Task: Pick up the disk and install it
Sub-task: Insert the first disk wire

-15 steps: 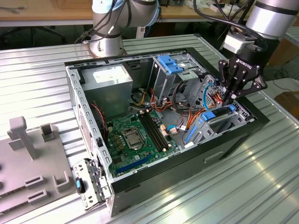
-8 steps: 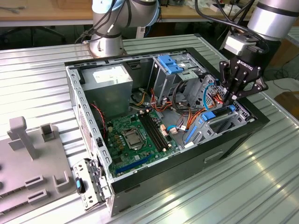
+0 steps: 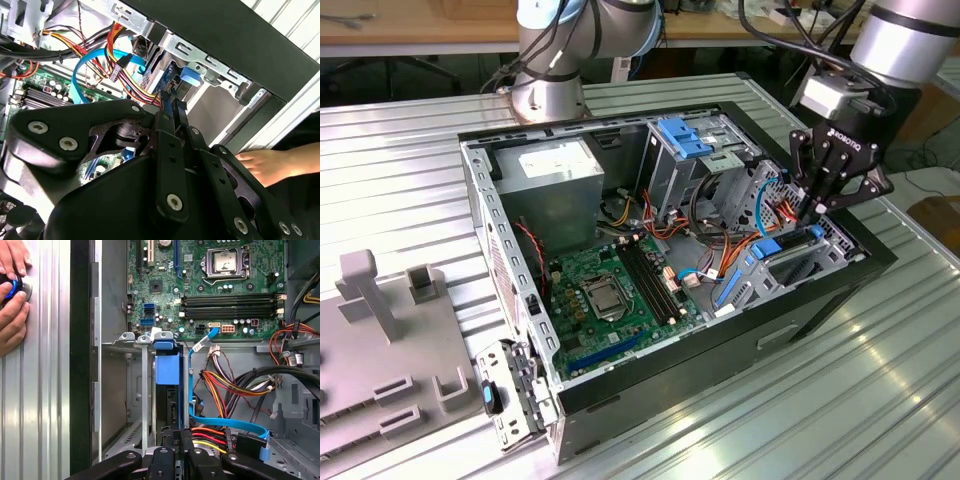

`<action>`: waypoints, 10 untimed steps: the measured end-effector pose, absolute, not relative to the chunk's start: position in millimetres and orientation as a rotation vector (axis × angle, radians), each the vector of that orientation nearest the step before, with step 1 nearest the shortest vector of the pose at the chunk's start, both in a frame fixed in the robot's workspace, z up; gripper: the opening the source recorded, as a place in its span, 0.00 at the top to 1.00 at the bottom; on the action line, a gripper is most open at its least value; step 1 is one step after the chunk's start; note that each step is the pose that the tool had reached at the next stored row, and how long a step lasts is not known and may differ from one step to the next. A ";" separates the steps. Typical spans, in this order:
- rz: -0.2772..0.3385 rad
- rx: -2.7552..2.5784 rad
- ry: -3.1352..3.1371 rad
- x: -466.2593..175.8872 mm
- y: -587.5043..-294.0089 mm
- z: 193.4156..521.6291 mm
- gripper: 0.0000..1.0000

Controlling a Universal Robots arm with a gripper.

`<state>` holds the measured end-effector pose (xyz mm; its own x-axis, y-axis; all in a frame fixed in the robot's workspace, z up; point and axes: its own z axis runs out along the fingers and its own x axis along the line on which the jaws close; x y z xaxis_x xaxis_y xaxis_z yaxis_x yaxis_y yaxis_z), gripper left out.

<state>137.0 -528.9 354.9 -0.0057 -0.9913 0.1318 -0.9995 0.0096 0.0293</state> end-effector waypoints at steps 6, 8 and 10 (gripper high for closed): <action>0.058 2.150 -2.178 137.0 -539.7 354.9 0.83; 0.041 2.156 -2.187 137.0 -542.4 354.9 0.83; 0.040 2.154 -2.190 137.0 -543.8 355.0 0.83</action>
<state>137.0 -543.8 355.0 -0.0156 -0.9976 0.0675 -0.9994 0.0176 0.0301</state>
